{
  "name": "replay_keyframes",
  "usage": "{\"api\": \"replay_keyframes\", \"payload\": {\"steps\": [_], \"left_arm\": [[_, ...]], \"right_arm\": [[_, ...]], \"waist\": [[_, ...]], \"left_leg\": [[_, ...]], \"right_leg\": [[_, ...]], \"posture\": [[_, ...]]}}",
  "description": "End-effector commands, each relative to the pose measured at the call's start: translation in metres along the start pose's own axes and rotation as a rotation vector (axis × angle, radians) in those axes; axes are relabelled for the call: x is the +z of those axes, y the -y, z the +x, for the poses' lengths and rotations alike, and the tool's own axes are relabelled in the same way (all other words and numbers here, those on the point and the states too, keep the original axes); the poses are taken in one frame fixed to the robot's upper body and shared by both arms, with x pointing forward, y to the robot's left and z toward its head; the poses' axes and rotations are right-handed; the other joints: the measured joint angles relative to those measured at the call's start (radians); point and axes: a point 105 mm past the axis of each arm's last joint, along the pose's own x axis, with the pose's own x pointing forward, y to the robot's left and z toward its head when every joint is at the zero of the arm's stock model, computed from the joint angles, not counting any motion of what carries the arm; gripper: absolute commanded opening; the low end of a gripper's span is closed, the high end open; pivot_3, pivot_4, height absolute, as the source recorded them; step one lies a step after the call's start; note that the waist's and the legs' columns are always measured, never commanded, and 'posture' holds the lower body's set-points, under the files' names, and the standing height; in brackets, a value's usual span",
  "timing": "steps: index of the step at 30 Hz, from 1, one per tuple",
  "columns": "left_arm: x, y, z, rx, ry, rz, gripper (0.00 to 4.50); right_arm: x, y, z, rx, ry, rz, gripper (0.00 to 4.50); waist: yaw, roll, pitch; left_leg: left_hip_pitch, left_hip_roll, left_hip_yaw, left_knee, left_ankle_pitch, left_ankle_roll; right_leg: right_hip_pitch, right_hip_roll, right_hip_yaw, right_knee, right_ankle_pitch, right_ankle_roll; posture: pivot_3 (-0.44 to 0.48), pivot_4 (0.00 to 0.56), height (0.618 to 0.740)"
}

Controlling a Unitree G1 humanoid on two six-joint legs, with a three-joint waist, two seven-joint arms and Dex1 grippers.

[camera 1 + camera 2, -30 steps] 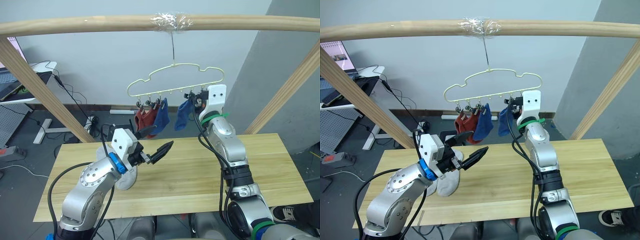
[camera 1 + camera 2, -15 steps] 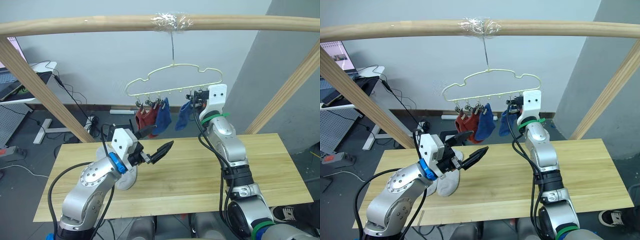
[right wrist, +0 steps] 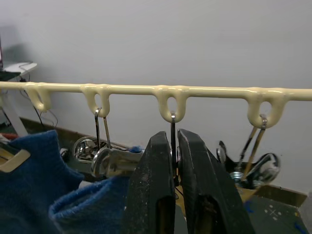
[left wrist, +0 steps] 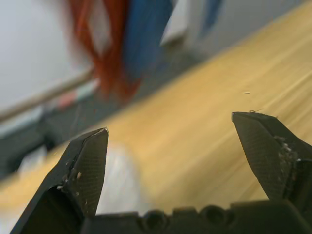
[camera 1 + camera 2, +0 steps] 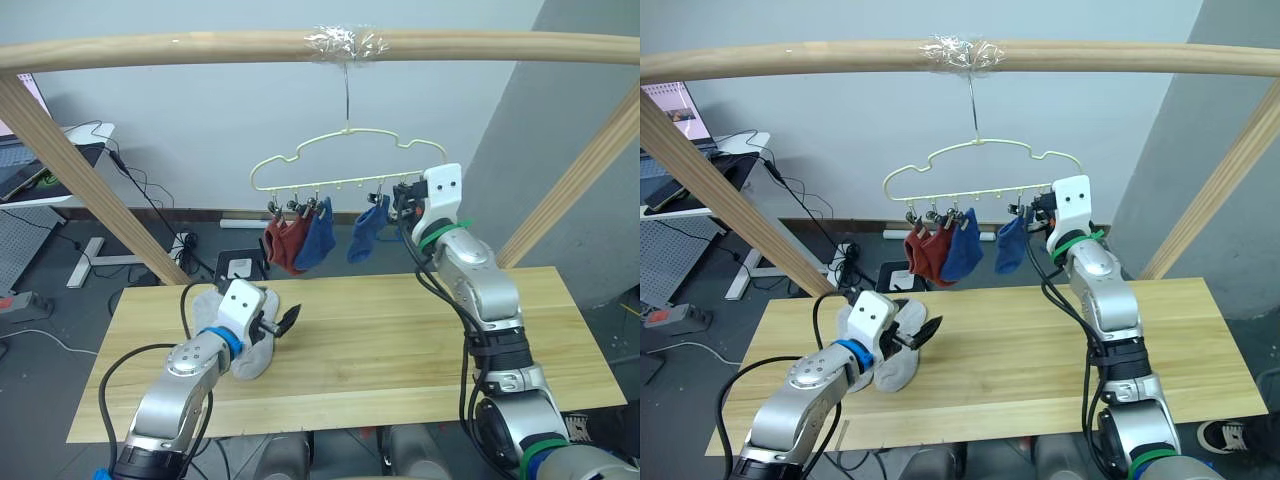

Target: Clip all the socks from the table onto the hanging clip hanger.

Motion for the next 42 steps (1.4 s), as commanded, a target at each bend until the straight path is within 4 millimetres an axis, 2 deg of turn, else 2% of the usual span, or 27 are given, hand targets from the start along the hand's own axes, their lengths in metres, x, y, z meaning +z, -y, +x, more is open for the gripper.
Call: {"api": "replay_keyframes", "payload": {"steps": [1, 6, 13, 16, 24, 29, 31, 33, 36, 39, 42], "left_arm": [[-0.008, -0.011, 0.013, 0.046, -0.028, 0.053, 4.5], [-0.032, -0.029, 0.025, 0.106, -0.133, 0.065, 4.5], [-0.056, -0.032, 0.033, 0.082, -0.207, -0.043, 4.5], [-0.059, -0.027, 0.033, 0.039, -0.219, -0.062, 3.93], [-0.053, -0.019, 0.031, 0.013, -0.179, -0.07, 1.94], [-0.043, -0.006, 0.029, -0.031, -0.124, -0.088, 0.62], [-0.032, 0.001, 0.028, -0.058, -0.075, -0.126, 0.03], [-0.015, 0.012, 0.028, -0.102, -0.006, -0.175, 0.03], [0.033, 0.049, 0.022, -0.265, 0.159, -0.264, 0.03], [0.067, 0.081, 0.011, -0.415, 0.26, -0.254, 0.03], [0.094, 0.101, 0.009, -0.473, 0.353, -0.208, 0.03]], "right_arm": [[0.004, -0.004, -0.007, 0.031, -0.004, 0.013, 0.01], [0.004, -0.007, -0.013, 0.027, -0.017, 0.021, 0.01], [0.007, -0.007, -0.016, 0.024, -0.022, 0.019, 0.01], [0.007, -0.006, -0.017, 0.02, -0.026, 0.025, 0.0], [0.005, -0.004, -0.016, 0.017, -0.034, 0.034, 0.0], [0.005, -0.001, -0.015, 0.016, -0.039, 0.033, 0.0], [0.006, 0.001, -0.014, 0.014, -0.045, 0.042, 0.0], [0.006, 0.001, -0.014, 0.019, -0.059, 0.052, 0.0], [0.006, 0.0, -0.015, 0.023, -0.108, 0.132, 0.0], [0.012, -0.002, -0.017, 0.032, -0.148, 0.201, 0.0], [0.018, -0.008, -0.02, 0.062, -0.184, 0.237, 0.0]], "waist": [[0.005, 0.0, 0.0], [0.009, 0.0, 0.0], [0.004, 0.0, 0.0], [0.002, 0.0, 0.0], [0.001, 0.0, -0.001], [0.001, 0.0, -0.001], [0.001, 0.0, -0.001], [0.002, 0.0, -0.001], [0.003, 0.0, 0.0], [0.004, 0.0, -0.001], [0.003, 0.0, 0.0]], "left_leg": [[0.0, 0.0, -0.001, 0.0, 0.0, 0.0], [0.0, 0.0, -0.001, 0.0, 0.0, 0.0], [0.0, 0.0, -0.001, 0.0, 0.0, 0.0], [0.0, 0.0, -0.001, 0.001, 0.0, 0.0], [0.0, 0.0, -0.001, 0.0, 0.0, 0.0], [0.0, 0.0, -0.001, 0.0, 0.0, 0.0], [0.0, 0.0, -0.001, 0.0, 0.0, 0.0], [-0.001, 0.0, -0.001, 0.001, 0.0, 0.0], [-0.001, 0.0, -0.001, 0.001, 0.0, 0.0], [-0.002, 0.0, -0.002, 0.001, 0.0, 0.0], [-0.001, 0.0, -0.001, 0.001, 0.0, 0.0]], "right_leg": [[0.0, 0.0, -0.001, 0.0, 0.0, 0.0], [0.0, -0.001, -0.001, 0.0, 0.002, -0.002], [0.0, -0.001, -0.002, 0.0, 0.003, -0.004], [0.0, -0.001, -0.001, 0.0, 0.003, -0.004], [0.0, -0.001, -0.001, 0.0, 0.003, -0.004], [0.0, -0.001, -0.002, 0.0, 0.003, -0.004], [0.0, -0.001, -0.002, 0.0, 0.003, -0.004], [0.0, -0.001, -0.002, 0.0, 0.003, -0.004], [0.0, -0.001, -0.001, 0.0, 0.003, -0.004], [0.0, -0.002, -0.002, 0.0, 0.003, -0.004], [0.0, -0.001, -0.002, 0.0, 0.003, -0.004]], "posture": [[-0.022, 0.174, 0.74], [-0.044, 0.171, 0.74], [-0.066, 0.166, 0.74], [-0.068, 0.164, 0.74], [-0.057, 0.17, 0.74], [-0.053, 0.173, 0.74], [-0.053, 0.174, 0.74], [-0.052, 0.174, 0.74], [-0.053, 0.174, 0.74], [-0.052, 0.174, 0.74], [-0.058, 0.173, 0.74]]}}
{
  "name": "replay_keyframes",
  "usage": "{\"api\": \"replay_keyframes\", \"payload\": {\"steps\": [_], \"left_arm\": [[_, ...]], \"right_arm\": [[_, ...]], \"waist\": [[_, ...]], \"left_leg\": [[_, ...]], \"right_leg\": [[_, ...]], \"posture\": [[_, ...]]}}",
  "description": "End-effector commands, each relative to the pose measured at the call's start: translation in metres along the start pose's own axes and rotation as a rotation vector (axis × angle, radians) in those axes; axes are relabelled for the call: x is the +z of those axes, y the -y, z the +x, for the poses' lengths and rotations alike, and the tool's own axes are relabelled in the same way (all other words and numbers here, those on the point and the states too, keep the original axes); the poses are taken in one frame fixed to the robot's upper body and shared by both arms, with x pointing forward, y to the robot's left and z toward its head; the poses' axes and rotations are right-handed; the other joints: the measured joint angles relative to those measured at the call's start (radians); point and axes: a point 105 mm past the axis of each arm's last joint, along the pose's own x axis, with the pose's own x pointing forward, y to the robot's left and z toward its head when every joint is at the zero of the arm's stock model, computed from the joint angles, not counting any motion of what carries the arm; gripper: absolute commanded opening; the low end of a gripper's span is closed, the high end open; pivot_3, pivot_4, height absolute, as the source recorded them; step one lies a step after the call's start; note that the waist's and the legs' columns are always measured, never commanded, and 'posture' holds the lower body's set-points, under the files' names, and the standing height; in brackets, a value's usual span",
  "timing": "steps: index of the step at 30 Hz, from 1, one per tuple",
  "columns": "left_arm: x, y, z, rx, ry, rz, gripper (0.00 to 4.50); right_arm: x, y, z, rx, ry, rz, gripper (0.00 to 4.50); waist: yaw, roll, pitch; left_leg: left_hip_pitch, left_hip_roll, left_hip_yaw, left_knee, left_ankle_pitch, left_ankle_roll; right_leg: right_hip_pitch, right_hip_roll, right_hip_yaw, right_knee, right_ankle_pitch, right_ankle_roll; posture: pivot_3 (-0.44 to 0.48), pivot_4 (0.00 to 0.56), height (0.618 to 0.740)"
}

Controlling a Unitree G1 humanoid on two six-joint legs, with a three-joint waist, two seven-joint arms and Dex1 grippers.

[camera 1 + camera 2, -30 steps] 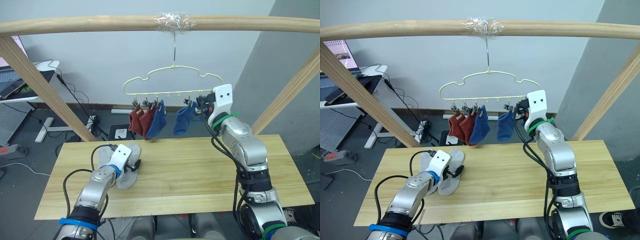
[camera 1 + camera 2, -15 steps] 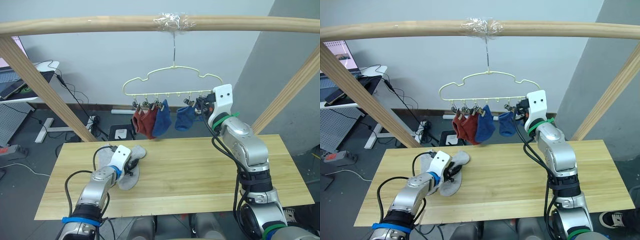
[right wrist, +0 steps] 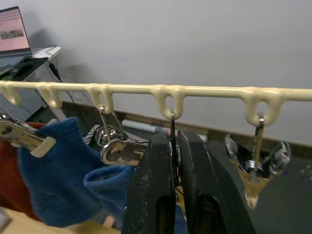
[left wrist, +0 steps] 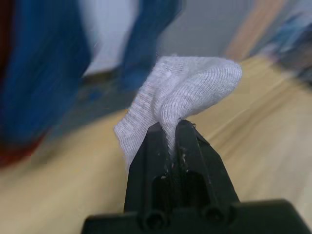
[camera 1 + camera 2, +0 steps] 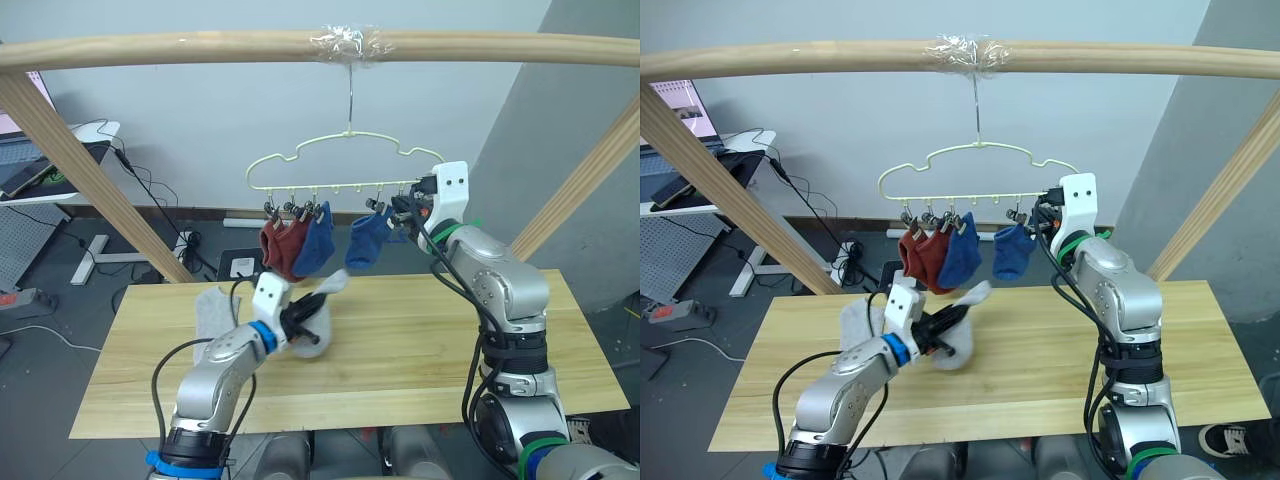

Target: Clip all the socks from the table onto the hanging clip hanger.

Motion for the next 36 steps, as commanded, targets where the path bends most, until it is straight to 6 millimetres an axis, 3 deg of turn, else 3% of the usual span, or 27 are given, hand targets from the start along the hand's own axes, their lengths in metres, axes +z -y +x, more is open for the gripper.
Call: {"api": "replay_keyframes", "payload": {"steps": [1, 9, 18, 33, 36], "left_arm": [[0.026, 0.026, 0.013, -0.086, 0.102, 0.039, 0.03], [0.035, 0.038, 0.039, -0.071, 0.198, 0.014, 0.03], [0.039, 0.027, 0.046, -0.008, 0.248, 0.008, 0.03], [0.045, 0.035, 0.06, -0.032, 0.277, 0.022, 0.03], [0.046, 0.038, 0.061, -0.046, 0.28, 0.02, 0.0]], "right_arm": [[0.011, -0.006, -0.007, 0.022, -0.022, 0.057, 0.0], [0.02, -0.014, -0.015, 0.029, -0.083, 0.224, 0.0], [0.024, -0.015, -0.018, 0.018, -0.101, 0.271, 0.0], [0.024, -0.021, -0.018, 0.038, -0.112, 0.285, 0.0], [0.025, -0.024, -0.018, 0.058, -0.107, 0.283, 0.81]], "waist": [[0.0, 0.0, 0.0], [-0.006, 0.0, 0.0], [-0.01, 0.0, 0.0], [-0.013, 0.0, 0.0], [-0.013, 0.0, 0.0]], "left_leg": [[0.0, 0.0, 0.0, 0.0, 0.0, 0.0], [0.0, 0.0, 0.0, 0.0, 0.0, 0.0], [-0.001, 0.0, 0.001, 0.0, 0.0, 0.0], [-0.001, 0.0, 0.0, 0.0, 0.0, 0.0], [-0.001, 0.0, 0.0, 0.0, 0.0, 0.0]], "right_leg": [[0.0, 0.0, 0.0, 0.0, 0.0, 0.0], [0.0, 0.0, 0.0, 0.0, 0.0, 0.0], [0.0, 0.0, 0.0, 0.0, 0.0, 0.0], [0.0, 0.0, -0.001, -0.001, 0.0, 0.0], [0.0, 0.0, -0.001, -0.001, -0.002, 0.003]], "posture": [[-0.06, 0.175, 0.74], [-0.09, 0.176, 0.74], [-0.1, 0.182, 0.74], [-0.105, 0.181, 0.74], [-0.105, 0.177, 0.74]]}}
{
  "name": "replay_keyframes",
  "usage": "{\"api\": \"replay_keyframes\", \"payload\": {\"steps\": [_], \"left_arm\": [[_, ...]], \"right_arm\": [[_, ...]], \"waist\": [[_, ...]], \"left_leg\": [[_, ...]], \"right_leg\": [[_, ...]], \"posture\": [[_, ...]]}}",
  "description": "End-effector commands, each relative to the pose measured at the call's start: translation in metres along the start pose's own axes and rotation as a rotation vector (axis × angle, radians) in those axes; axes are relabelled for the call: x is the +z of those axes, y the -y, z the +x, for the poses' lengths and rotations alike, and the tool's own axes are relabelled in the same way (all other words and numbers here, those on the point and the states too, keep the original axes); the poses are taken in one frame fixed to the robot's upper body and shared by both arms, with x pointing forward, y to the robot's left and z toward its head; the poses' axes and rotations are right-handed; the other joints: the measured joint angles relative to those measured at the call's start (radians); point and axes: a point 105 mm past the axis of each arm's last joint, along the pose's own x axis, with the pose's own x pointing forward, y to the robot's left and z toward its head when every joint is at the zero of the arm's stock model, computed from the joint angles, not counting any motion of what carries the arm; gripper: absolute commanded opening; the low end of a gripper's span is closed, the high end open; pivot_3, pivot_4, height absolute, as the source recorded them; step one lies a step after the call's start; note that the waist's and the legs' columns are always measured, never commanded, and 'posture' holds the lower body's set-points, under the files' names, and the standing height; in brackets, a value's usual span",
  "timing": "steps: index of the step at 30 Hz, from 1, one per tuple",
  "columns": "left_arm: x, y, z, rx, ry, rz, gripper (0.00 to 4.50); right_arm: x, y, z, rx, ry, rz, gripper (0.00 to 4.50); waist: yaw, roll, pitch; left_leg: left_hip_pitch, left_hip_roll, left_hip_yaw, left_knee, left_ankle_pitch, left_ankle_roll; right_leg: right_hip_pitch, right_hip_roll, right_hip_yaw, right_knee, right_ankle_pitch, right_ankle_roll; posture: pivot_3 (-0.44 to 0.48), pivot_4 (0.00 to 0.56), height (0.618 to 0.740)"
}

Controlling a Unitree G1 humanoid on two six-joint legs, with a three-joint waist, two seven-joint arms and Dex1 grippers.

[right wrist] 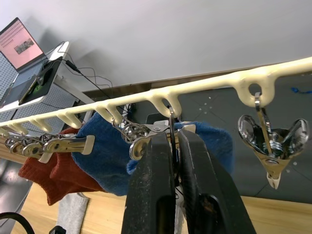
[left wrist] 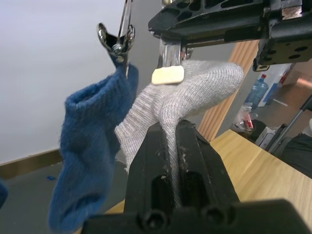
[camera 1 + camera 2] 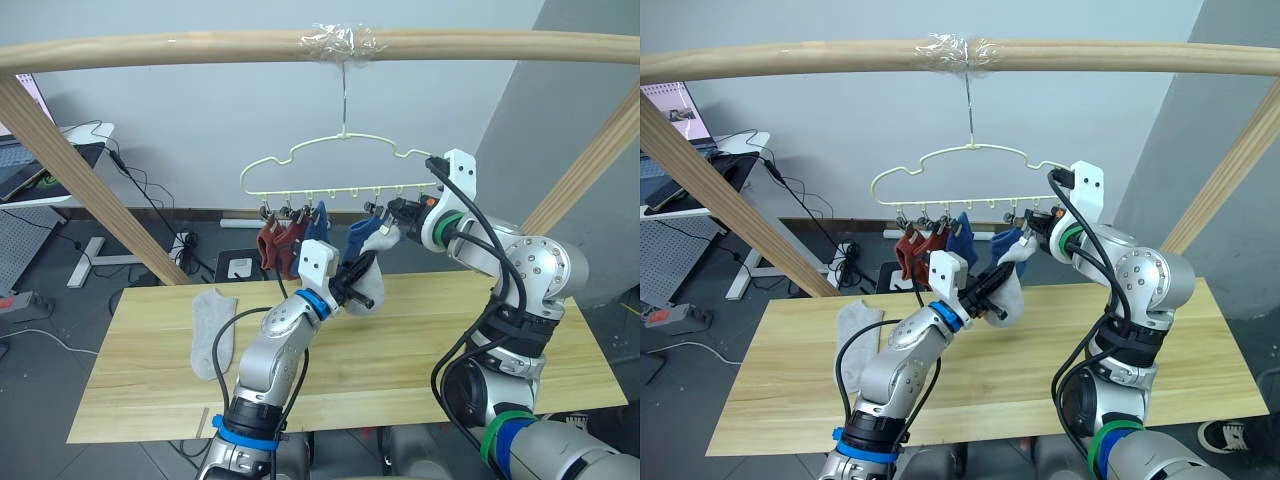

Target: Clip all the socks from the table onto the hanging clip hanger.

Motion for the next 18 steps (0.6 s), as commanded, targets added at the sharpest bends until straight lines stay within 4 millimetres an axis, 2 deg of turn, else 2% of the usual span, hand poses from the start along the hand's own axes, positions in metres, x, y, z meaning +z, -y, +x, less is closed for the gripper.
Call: {"api": "replay_keyframes", "payload": {"steps": [1, 6, 9, 10, 12, 16, 18], "left_arm": [[0.011, 0.011, 0.005, -0.044, 0.046, 0.01, 0.0], [0.01, 0.019, 0.006, -0.092, 0.03, -0.047, 0.0], [0.003, 0.022, 0.004, -0.107, -0.009, -0.144, 0.0], [0.001, 0.022, 0.003, -0.109, -0.021, -0.171, 0.0], [-0.001, 0.02, 0.002, -0.113, -0.031, -0.209, 0.0], [0.0, 0.022, 0.004, -0.147, -0.034, -0.279, 1.03], [-0.001, 0.024, 0.005, -0.182, -0.049, -0.27, 1.68]], "right_arm": [[0.011, -0.013, -0.006, 0.054, 0.052, -0.028, 1.25], [0.012, -0.013, -0.009, 0.058, 0.067, -0.045, 3.09], [0.02, -0.013, -0.019, 0.072, 0.104, -0.063, 4.24], [0.023, -0.013, -0.023, 0.084, 0.117, -0.068, 4.47], [0.026, -0.013, -0.032, 0.096, 0.133, -0.077, 4.47], [0.026, -0.013, -0.053, 0.146, 0.155, -0.136, 4.5], [0.024, -0.005, -0.06, 0.12, 0.166, -0.162, 4.5]], "waist": [[0.0, 0.0, 0.0], [0.0, 0.0, 0.0], [-0.001, 0.0, 0.0], [-0.002, 0.0, 0.0], [-0.003, 0.0, 0.0], [-0.009, 0.0, 0.0], [-0.013, 0.0, 0.0]], "left_leg": [[0.0, 0.0, 0.0, 0.0, 0.0, 0.0], [0.0, 0.0, 0.0, 0.0, 0.0, 0.0], [0.0, 0.0, 0.0, 0.0, 0.0, 0.0], [0.0, 0.0, 0.0, 0.0, 0.0, 0.0], [-0.001, 0.0, 0.0, 0.0, 0.0, 0.0], [-0.001, 0.0, 0.0, 0.0, 0.0, 0.0], [-0.001, 0.0, 0.0, 0.0, 0.0, 0.0]], "right_leg": [[0.0, 0.0, 0.0, 0.0, -0.001, 0.001], [0.0, 0.0, 0.0, 0.0, -0.001, 0.001], [0.0, 0.0, 0.0, 0.0, -0.001, 0.001], [0.0, 0.0, 0.0, 0.0, -0.001, 0.002], [0.0, 0.0, 0.0, 0.0, -0.001, 0.002], [0.0, 0.0, 0.0, -0.001, -0.001, 0.002], [0.0, 0.0, 0.0, -0.001, -0.001, 0.002]], "posture": [[-0.105, 0.176, 0.74], [-0.109, 0.17, 0.74], [-0.124, 0.168, 0.74], [-0.128, 0.168, 0.74], [-0.139, 0.169, 0.74], [-0.149, 0.164, 0.74], [-0.155, 0.16, 0.74]]}}
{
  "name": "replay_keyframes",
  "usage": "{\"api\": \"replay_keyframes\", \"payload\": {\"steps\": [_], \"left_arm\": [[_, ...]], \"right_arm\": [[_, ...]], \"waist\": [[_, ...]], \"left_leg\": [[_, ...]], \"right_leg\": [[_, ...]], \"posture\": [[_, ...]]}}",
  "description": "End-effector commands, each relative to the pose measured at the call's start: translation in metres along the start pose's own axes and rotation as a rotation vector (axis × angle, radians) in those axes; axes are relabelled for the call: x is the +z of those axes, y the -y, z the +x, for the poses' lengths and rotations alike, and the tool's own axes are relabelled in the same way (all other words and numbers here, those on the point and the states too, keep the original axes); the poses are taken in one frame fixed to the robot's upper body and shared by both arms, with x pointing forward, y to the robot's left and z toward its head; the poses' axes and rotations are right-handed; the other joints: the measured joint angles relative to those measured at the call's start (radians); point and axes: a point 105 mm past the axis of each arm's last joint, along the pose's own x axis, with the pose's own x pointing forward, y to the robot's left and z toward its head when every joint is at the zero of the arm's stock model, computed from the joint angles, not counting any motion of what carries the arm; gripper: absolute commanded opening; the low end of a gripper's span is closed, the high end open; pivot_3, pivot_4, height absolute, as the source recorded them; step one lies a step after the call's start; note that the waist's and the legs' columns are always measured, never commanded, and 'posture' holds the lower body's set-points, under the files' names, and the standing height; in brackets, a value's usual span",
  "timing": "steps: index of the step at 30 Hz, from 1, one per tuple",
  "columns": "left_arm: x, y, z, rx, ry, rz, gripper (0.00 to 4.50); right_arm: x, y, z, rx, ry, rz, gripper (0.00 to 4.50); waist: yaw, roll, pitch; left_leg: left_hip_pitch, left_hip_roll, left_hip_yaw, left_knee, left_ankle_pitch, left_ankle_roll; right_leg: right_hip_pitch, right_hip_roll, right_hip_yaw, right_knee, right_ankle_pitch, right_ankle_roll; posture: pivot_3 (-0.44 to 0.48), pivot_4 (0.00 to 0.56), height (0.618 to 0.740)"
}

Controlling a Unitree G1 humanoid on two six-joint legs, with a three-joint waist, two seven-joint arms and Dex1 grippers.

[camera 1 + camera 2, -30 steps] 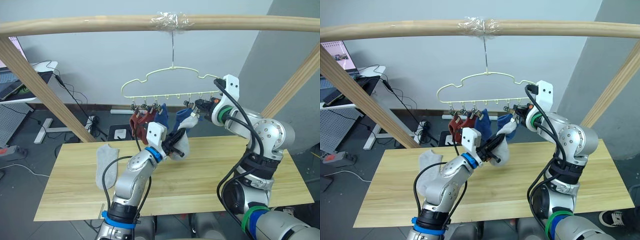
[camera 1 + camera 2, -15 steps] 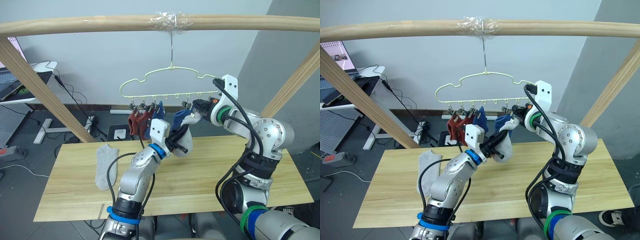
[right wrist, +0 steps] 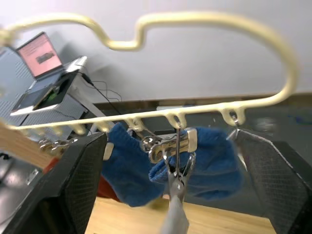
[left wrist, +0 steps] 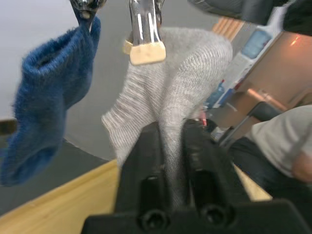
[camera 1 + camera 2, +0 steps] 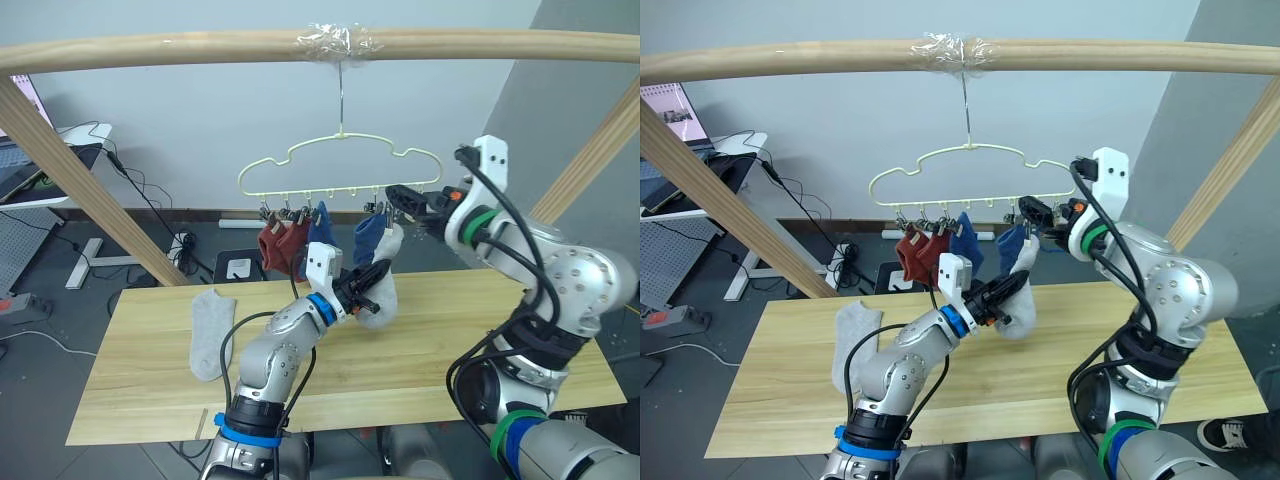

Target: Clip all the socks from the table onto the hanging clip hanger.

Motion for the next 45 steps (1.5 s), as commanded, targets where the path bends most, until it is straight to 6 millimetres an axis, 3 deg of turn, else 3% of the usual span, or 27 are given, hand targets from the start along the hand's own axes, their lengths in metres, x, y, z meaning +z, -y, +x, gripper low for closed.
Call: {"api": "replay_keyframes", "payload": {"steps": [1, 5, 9, 12, 16, 18, 21, 23, 26, 35, 45], "left_arm": [[0.007, 0.014, 0.006, -0.096, 0.012, -0.006, 1.99], [0.005, 0.01, -0.001, -0.093, -0.012, -0.023, 3.22], [0.008, 0.006, -0.024, -0.08, -0.041, 0.007, 4.45], [0.012, 0.003, -0.048, -0.071, -0.086, 0.11, 4.48], [0.023, -0.005, -0.069, 0.002, -0.141, 0.267, 4.48], [0.036, -0.011, -0.076, 0.074, -0.129, 0.435, 4.5], [0.048, -0.011, -0.084, 0.125, -0.084, 0.527, 4.5], [0.049, -0.005, -0.089, 0.083, -0.088, 0.549, 4.5], [0.053, 0.007, -0.095, 0.016, -0.044, 0.513, 4.5], [0.067, 0.031, -0.096, -0.075, 0.089, 0.511, 4.5], [0.072, 0.034, -0.095, -0.064, 0.114, 0.515, 4.5]], "right_arm": [[-0.001, 0.002, -0.015, -0.004, 0.031, -0.06, 4.5], [-0.017, 0.013, -0.016, -0.067, 0.042, -0.098, 4.5], [-0.015, 0.023, -0.013, -0.159, 0.162, -0.192, 4.5], [-0.022, 0.02, -0.005, -0.154, 0.198, -0.324, 4.5], [-0.029, 0.019, 0.006, -0.175, 0.247, -0.354, 4.5], [-0.032, 0.019, 0.012, -0.187, 0.265, -0.372, 3.93], [-0.035, 0.019, 0.02, -0.208, 0.289, -0.381, 2.91], [-0.034, 0.019, 0.024, -0.222, 0.315, -0.383, 2.91], [-0.031, 0.022, 0.03, -0.261, 0.358, -0.371, 2.38], [-0.024, 0.034, 0.046, -0.353, 0.406, -0.38, 2.38], [-0.019, 0.044, 0.054, -0.393, 0.422, -0.333, 2.38]], "waist": [[-0.003, 0.0, 0.0], [-0.016, 0.0, 0.0], [-0.031, 0.0, 0.0], [-0.035, 0.001, 0.0], [-0.026, 0.0, 0.0], [-0.016, 0.0, 0.0], [-0.006, 0.0, 0.0], [0.0, 0.0, 0.0], [0.007, 0.0, 0.0], [0.025, 0.0, 0.0], [0.028, 0.0, 0.0]], "left_leg": [[0.0, 0.0, 0.0, 0.0, 0.0, 0.0], [0.0, 0.0, 0.001, 0.0, 0.0, 0.0], [0.001, 0.001, 0.002, 0.0, 0.0, 0.0], [0.002, 0.002, 0.002, -0.001, 0.0, 0.0], [0.002, 0.001, 0.002, 0.0, 0.0, 0.0], [0.002, 0.001, 0.002, 0.0, 0.0, 0.0], [0.002, 0.001, 0.002, -0.001, 0.0, 0.0], [0.002, 0.001, 0.002, -0.001, 0.0, 0.0], [0.001, 0.001, 0.002, -0.002, 0.0, -0.001], [0.002, 0.001, 0.003, -0.001, 0.0, 0.0], [0.002, 0.001, 0.003, -0.002, 0.0, 0.0]], "right_leg": [[0.0, 0.0, 0.0, 0.0, 0.0, 0.0], [0.0, 0.0, 0.0, 0.0, 0.0, 0.0], [0.0, 0.001, 0.001, 0.001, 0.0, 0.001], [0.0, 0.001, 0.001, 0.001, 0.0, 0.001], [0.0, 0.001, 0.003, 0.001, 0.0, 0.001], [0.0, 0.001, 0.003, 0.001, 0.0, 0.001], [0.0, 0.001, 0.004, 0.0, 0.0, 0.001], [0.0, 0.001, 0.003, 0.0, 0.0, 0.0], [-0.001, 0.001, 0.004, 0.0, 0.0, 0.0], [-0.001, 0.001, 0.004, 0.0, 0.0, 0.0], [-0.001, 0.001, 0.004, 0.0, 0.003, -0.005]], "posture": [[-0.157, 0.158, 0.74], [-0.151, 0.155, 0.74], [-0.13, 0.155, 0.74], [-0.103, 0.153, 0.74], [-0.071, 0.152, 0.74], [-0.057, 0.155, 0.74], [-0.044, 0.156, 0.74], [-0.041, 0.156, 0.74], [-0.028, 0.159, 0.74], [-0.005, 0.163, 0.74], [0.009, 0.165, 0.74]]}}
